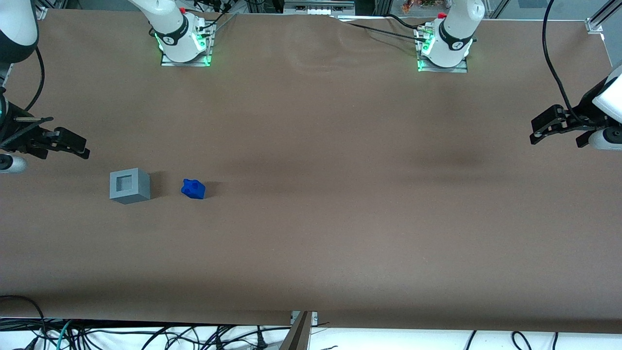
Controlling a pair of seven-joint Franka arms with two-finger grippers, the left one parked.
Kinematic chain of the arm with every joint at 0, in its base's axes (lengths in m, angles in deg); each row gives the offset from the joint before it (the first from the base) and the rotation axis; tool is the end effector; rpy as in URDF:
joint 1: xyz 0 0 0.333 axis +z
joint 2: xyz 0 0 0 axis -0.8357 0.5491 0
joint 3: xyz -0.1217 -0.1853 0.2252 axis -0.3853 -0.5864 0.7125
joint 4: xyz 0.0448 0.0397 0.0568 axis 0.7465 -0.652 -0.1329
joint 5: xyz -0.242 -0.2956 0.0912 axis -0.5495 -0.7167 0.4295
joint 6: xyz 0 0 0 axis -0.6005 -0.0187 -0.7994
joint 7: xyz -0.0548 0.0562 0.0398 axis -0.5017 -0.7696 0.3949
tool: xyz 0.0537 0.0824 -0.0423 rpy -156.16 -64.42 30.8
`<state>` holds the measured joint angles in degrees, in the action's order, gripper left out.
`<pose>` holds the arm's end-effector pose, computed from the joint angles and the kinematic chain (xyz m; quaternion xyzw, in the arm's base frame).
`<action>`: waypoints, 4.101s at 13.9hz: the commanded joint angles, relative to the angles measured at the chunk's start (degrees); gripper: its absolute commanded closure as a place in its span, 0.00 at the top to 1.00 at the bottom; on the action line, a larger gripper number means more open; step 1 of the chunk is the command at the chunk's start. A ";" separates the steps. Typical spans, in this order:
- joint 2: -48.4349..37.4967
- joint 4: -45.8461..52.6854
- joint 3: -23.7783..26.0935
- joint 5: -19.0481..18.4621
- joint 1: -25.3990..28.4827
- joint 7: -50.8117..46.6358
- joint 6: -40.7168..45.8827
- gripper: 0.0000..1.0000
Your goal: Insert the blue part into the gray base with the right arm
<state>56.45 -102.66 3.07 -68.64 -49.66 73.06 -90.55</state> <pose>0.6241 0.0034 0.5741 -0.9999 -0.0072 -0.0082 0.0040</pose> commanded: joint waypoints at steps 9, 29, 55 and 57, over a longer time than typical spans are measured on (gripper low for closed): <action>10.25 -0.15 1.25 -0.18 7.55 -0.05 -5.36 0.99; 18.43 -19.83 1.34 0.44 10.81 -11.39 -29.52 0.99; 13.69 -12.81 -14.73 2.64 9.75 21.38 -16.62 0.32; 13.86 -13.07 -15.18 2.64 9.32 22.10 -16.62 0.32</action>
<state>70.55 -115.27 -11.78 -66.50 -40.36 93.42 -107.61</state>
